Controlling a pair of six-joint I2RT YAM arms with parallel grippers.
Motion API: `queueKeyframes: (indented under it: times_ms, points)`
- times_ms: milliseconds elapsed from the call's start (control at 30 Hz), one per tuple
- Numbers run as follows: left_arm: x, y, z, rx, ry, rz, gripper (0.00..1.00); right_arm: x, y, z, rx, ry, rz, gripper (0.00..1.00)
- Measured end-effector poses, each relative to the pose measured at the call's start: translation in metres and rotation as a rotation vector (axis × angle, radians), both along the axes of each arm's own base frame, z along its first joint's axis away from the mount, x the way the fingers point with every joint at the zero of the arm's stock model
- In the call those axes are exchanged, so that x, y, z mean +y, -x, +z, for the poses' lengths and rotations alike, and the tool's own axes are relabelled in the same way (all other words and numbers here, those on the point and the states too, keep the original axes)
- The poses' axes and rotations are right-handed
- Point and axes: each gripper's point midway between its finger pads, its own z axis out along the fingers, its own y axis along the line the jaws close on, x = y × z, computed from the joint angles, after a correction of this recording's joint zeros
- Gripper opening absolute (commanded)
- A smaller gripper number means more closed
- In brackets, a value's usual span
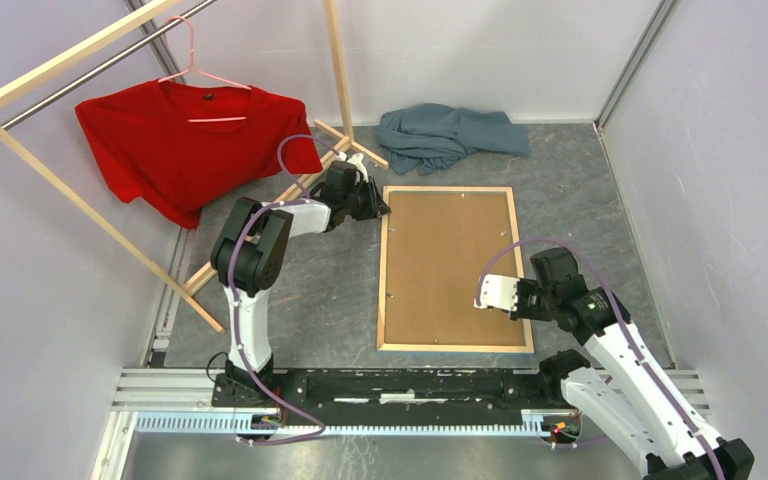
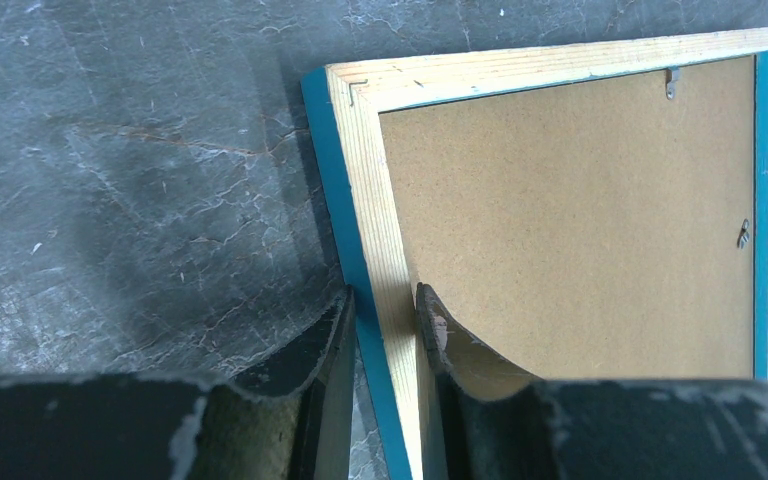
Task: Take the photo out of the frame
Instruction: Release the photo frame item from the photo frame.
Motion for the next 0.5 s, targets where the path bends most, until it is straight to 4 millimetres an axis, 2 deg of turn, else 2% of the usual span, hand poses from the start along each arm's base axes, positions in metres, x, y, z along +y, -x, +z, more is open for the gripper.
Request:
queueKeyframes:
  times_ms: [200, 500]
  points:
    - [0.001, -0.001, 0.000, -0.001, 0.001, 0.001, 0.05, 0.004, -0.008, 0.001, -0.031, -0.013, 0.004, 0.00]
    - [0.001, 0.000, 0.000, 0.000, 0.002, 0.000, 0.05, 0.007, -0.010, 0.001, -0.034, -0.014, 0.010, 0.00]
